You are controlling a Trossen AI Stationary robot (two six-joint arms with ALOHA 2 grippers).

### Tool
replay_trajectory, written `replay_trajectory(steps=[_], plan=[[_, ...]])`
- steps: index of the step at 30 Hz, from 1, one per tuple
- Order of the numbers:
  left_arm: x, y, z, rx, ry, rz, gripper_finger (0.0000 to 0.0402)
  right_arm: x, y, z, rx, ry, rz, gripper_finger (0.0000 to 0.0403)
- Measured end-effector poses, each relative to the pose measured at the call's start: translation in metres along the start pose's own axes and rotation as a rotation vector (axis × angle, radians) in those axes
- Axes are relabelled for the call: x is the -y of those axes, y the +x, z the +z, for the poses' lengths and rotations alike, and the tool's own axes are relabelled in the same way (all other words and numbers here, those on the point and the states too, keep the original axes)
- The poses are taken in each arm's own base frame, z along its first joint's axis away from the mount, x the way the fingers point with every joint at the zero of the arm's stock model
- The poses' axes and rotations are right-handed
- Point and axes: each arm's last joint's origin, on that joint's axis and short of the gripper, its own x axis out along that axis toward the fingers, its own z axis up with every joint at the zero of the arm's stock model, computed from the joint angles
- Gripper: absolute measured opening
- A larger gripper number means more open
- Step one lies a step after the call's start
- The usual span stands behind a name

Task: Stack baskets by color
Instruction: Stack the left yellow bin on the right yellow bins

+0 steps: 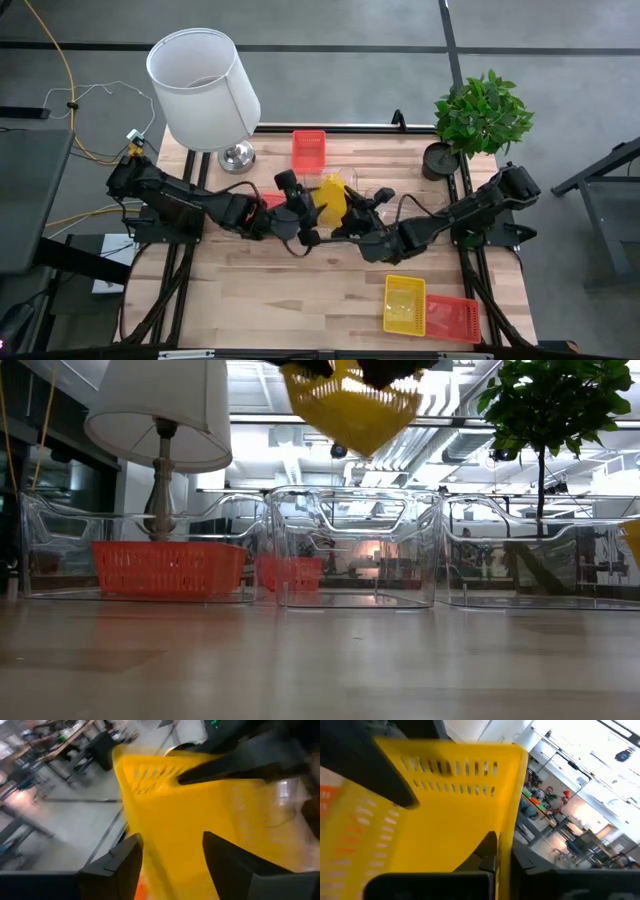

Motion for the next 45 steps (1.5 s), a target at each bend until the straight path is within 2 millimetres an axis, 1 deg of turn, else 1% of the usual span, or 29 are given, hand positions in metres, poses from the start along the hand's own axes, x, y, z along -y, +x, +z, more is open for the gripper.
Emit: replay_trajectory(steps=[4,7,10,14,18,20,23,27,30,33,37,39,41,43,45], plan=[[0.004,-0.017,0.003,0.026,0.052,-0.002,0.0201,0.004,0.009,-0.01,-0.034,-0.012,0.044,0.0003],[0.0,-0.031,0.008,0.06,0.049,-0.005,0.02,0.014,0.012,-0.017,-0.072,0.024,0.084,0.0003],[-0.002,-0.05,0.011,0.096,0.032,-0.028,0.0201,0.026,0.013,-0.023,-0.111,0.031,0.08,0.0002],[-0.002,-0.073,0.015,0.142,0.017,-0.076,0.0201,0.044,0.006,-0.024,-0.129,0.079,0.088,0.0001],[0.004,-0.086,0.013,0.156,0.02,-0.108,0.0198,0.059,-0.006,-0.022,-0.119,0.105,0.114,0.0001],[0.008,-0.093,0.009,0.151,0.023,-0.139,0.0198,0.065,-0.013,-0.02,-0.106,0.126,0.138,0.0001],[0.016,-0.098,-0.001,0.14,0.031,-0.162,0.0198,0.078,-0.027,-0.015,-0.088,0.173,0.245,0.0],[0.029,-0.093,-0.029,0.113,0.047,-0.099,0.0198,0.098,-0.047,-0.012,-0.095,0.288,0.462,0.0],[0.037,-0.089,-0.05,0.111,0.035,-0.048,0.0198,0.114,-0.061,-0.016,-0.14,0.377,0.576,0.0],[0.043,-0.084,-0.065,0.117,0.021,-0.033,0.0197,0.127,-0.071,-0.024,-0.282,0.419,0.642,0.0],[0.047,-0.081,-0.072,0.135,-0.016,-0.045,0.0197,0.136,-0.085,-0.027,-0.523,0.414,0.632,0.0],[0.047,-0.08,-0.072,0.147,-0.032,-0.049,0.0197,0.138,-0.093,-0.024,-0.656,0.401,0.643,0.0],[0.047,-0.08,-0.072,0.148,-0.039,-0.05,0.0197,0.137,-0.101,-0.017,-0.783,0.408,0.678,0.0],[0.047,-0.08,-0.072,0.149,-0.044,-0.05,0.0197,0.132,-0.112,-0.012,-0.925,0.406,0.719,0.0],[0.047,-0.08,-0.072,0.149,-0.045,-0.047,0.0197,0.125,-0.125,-0.006,-1.015,0.425,0.75,0.0]])
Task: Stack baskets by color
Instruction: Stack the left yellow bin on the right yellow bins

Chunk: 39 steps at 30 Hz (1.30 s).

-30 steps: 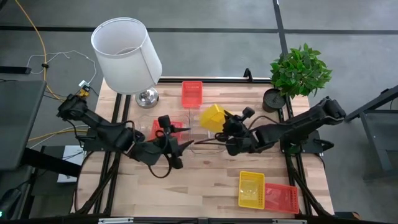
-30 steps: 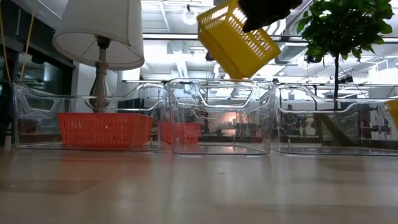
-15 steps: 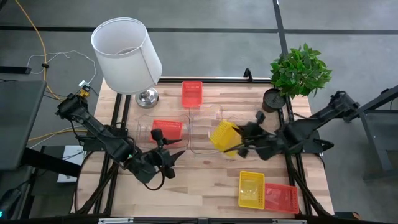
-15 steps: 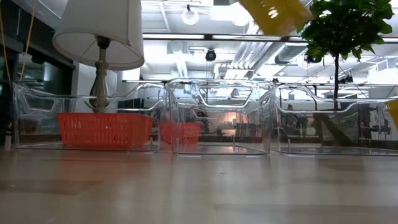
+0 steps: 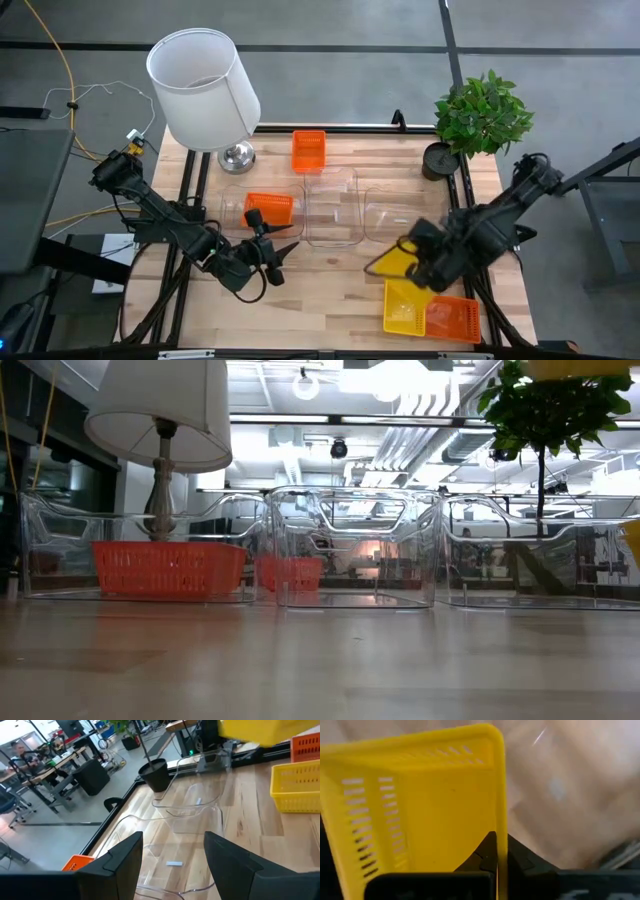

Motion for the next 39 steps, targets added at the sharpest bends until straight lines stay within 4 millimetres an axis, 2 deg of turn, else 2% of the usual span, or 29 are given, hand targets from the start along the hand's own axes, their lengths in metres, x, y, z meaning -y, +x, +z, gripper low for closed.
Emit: replay_trajectory(steps=[5,9,14,18,21,24,39], plan=[[0.0,0.0,0.0,0.001,0.006,0.003,0.0197,-0.022,0.003,-0.027,-0.088,0.146,-0.012,0.0],[0.0,0.0,0.0,0.0,0.009,0.005,0.0197,-0.033,0.01,-0.052,-0.026,0.295,-0.064,0.0],[0.0,0.0,0.0,-0.001,0.052,-0.005,0.0197,-0.053,0.033,-0.082,0.016,0.481,-0.139,0.0],[0.0,0.0,0.0,-0.002,0.09,-0.006,0.0197,-0.073,0.058,-0.1,-0.031,0.516,-0.161,0.0],[0.0,0.0,0.0,-0.002,0.093,-0.006,0.0197,-0.085,0.074,-0.103,-0.03,0.529,-0.156,0.0],[0.0,0.0,0.0,-0.002,0.107,-0.006,0.0197,-0.085,0.08,-0.1,-0.015,0.533,-0.19,0.0],[-0.001,0.002,0.0,-0.006,0.139,0.002,0.0197,-0.076,0.08,-0.093,-0.057,0.544,-0.326,0.0]])
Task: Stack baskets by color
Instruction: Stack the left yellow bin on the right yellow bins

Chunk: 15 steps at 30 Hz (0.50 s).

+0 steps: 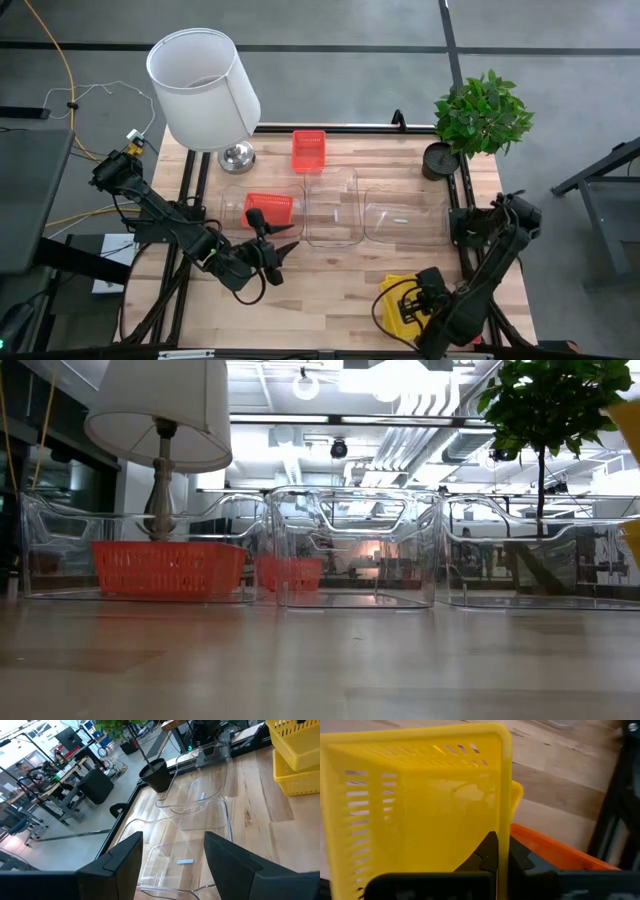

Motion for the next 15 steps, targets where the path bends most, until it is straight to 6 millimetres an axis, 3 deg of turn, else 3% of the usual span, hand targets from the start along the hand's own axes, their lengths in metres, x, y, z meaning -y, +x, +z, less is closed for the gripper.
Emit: replay_trajectory(steps=[15], plan=[[0.0006,0.0,0.0001,0.001,-0.03,-0.021,0.0197,-0.0055,0.0075,0.0053,-0.002,0.026,-0.075,0.0]])
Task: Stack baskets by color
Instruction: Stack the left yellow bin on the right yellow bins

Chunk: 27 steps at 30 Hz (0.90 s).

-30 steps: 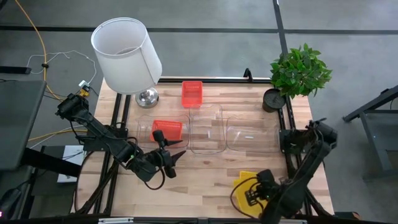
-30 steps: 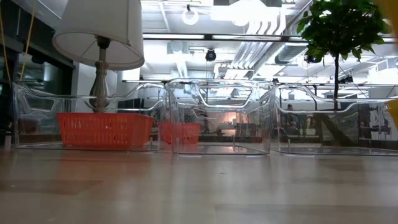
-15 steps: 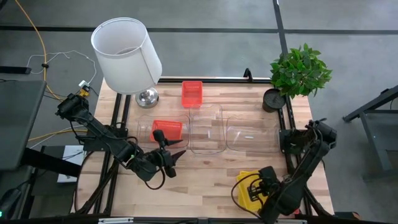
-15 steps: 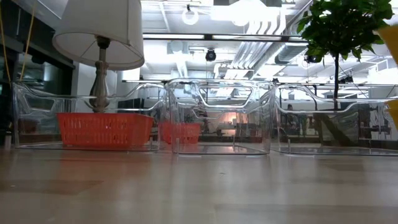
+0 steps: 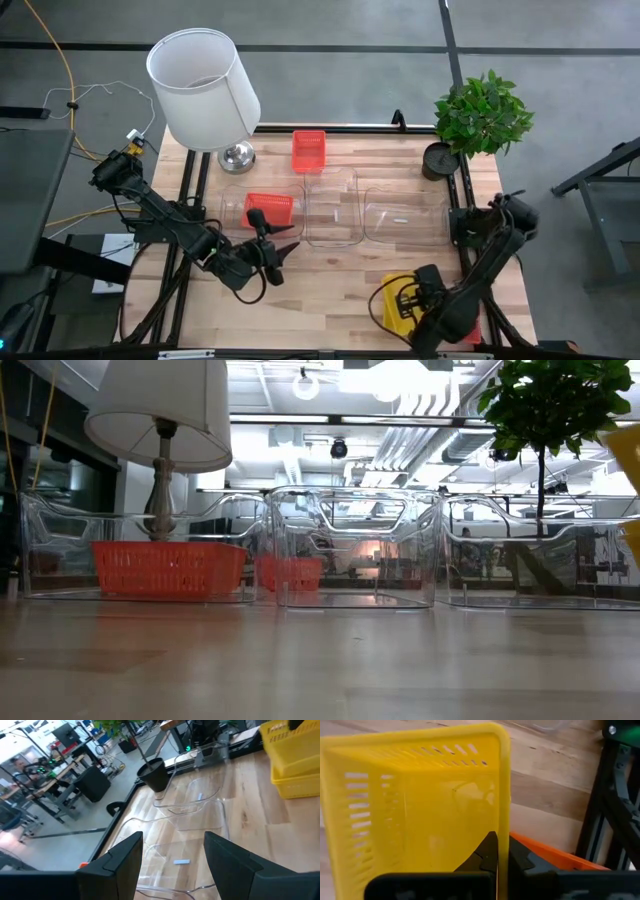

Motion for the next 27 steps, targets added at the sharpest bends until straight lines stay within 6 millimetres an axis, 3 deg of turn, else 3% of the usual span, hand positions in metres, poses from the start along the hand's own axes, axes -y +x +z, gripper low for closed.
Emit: replay_trajectory(steps=[5,27], plan=[[0.001,0.0,0.0,0.0,-0.004,-0.026,0.0197,-0.004,0.008,-0.005,-0.011,-0.002,-0.044,0.0],[0.001,0.0,0.0,0.0,-0.003,-0.025,0.0197,-0.018,0.02,0.001,0.07,0.038,0.087,0.0]])
